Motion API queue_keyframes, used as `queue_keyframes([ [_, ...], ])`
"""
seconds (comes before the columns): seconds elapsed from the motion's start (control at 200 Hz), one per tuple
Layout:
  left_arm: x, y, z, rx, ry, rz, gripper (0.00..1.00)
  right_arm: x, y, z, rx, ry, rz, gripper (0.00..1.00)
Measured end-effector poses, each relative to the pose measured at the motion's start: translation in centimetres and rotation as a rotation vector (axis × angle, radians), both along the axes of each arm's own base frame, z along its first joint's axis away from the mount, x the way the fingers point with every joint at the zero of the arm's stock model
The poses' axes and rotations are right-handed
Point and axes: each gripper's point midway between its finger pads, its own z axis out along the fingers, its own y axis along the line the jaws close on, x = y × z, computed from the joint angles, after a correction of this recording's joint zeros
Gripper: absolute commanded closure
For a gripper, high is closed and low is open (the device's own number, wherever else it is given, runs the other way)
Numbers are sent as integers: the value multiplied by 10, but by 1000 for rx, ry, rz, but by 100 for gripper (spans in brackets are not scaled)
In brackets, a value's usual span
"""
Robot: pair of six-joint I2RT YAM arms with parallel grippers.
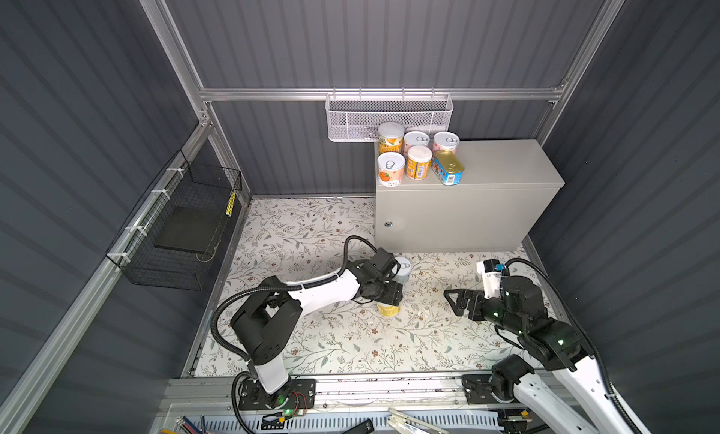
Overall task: Place and organize the canned foods onto the counter
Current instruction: 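Lower the left gripper over the yellow can and close on it, then lift the yellow can with the left gripper toward the approaching right gripper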
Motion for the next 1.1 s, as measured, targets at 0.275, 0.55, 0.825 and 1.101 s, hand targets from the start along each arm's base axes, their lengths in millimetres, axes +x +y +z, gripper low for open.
queue_keyframes([
  [0.275, 25, 30, 41, -30, -1, 29, 44, 15, 41, -1, -175, -114, 151, 1],
  [0.55, 22, 30, 66, -85, 45, -13, 44, 22, 86, -6, -227, -288, 240, 1],
  [0.825, 10, 21, 96, -160, 58, -76, 44, 24, 123, -8, -187, -413, 289, 4],
  [1.101, 0, 15, 109, -210, 96, -117, 44, 29, 148, -4, -152, -472, 305, 11],
])
